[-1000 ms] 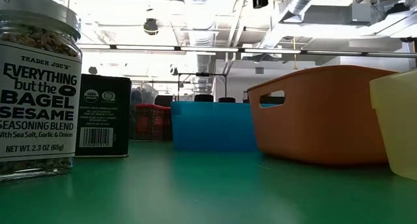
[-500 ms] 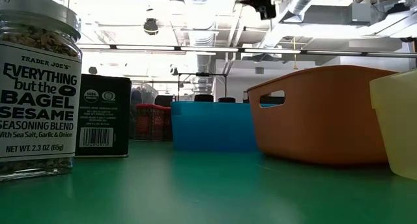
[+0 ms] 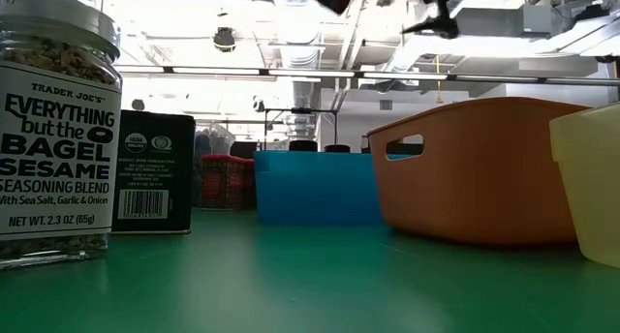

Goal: Sort spices by type
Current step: Adjust the black seasoning bottle in the pink bin

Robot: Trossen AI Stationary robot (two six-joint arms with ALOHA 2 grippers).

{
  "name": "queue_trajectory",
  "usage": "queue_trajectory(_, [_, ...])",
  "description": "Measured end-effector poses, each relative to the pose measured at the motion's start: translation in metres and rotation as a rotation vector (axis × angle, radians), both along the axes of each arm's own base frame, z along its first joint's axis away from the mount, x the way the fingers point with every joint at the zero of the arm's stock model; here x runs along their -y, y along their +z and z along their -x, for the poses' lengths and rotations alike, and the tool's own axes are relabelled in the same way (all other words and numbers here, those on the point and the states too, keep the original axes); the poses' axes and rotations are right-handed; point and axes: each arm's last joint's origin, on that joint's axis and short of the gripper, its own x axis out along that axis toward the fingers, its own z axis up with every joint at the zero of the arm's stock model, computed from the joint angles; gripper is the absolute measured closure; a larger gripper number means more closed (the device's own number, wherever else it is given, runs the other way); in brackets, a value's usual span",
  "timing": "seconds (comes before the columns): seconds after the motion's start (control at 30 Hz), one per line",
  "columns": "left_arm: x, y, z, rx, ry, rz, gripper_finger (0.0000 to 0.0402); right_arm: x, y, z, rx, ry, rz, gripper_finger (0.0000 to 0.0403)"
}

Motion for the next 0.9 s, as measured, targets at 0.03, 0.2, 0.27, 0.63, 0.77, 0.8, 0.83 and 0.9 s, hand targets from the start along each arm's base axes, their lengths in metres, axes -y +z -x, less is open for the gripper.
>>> queue_trajectory(0.03, [-0.002, -0.002, -0.001, -0.009, 0.009, 0.026, 0.0201, -0.003, 0.001, 0.004, -0.020, -0.022, 0.019, 0.0005])
queue_trajectory(0.2, [-0.013, -0.014, -0.021, -0.082, 0.008, 0.114, 0.0201, -0.022, 0.004, 0.009, -0.070, -0.043, 0.055, 0.0007])
queue_trajectory(0.27, [-0.021, -0.016, -0.033, -0.132, -0.007, 0.159, 0.0201, -0.028, 0.004, 0.006, -0.072, -0.027, 0.062, 0.0006])
queue_trajectory(0.63, [-0.058, -0.051, -0.101, -0.496, -0.073, 0.345, 0.0200, -0.057, 0.005, -0.005, -0.122, -0.016, 0.114, 0.0007])
queue_trajectory(0.77, [-0.066, -0.064, -0.120, -0.580, -0.087, 0.362, 0.0200, -0.072, 0.009, -0.001, -0.130, -0.024, 0.151, 0.0007])
queue_trajectory(0.8, [-0.067, -0.067, -0.124, -0.600, -0.092, 0.359, 0.0200, -0.075, 0.009, -0.001, -0.131, -0.031, 0.152, 0.0007])
queue_trajectory(0.83, [-0.068, -0.070, -0.128, -0.616, -0.102, 0.356, 0.0200, -0.078, 0.010, -0.001, -0.129, -0.037, 0.151, 0.0007])
queue_trajectory(0.9, [-0.070, -0.077, -0.137, -0.638, -0.125, 0.350, 0.0200, -0.083, 0.011, -0.002, -0.123, -0.040, 0.153, 0.0007])
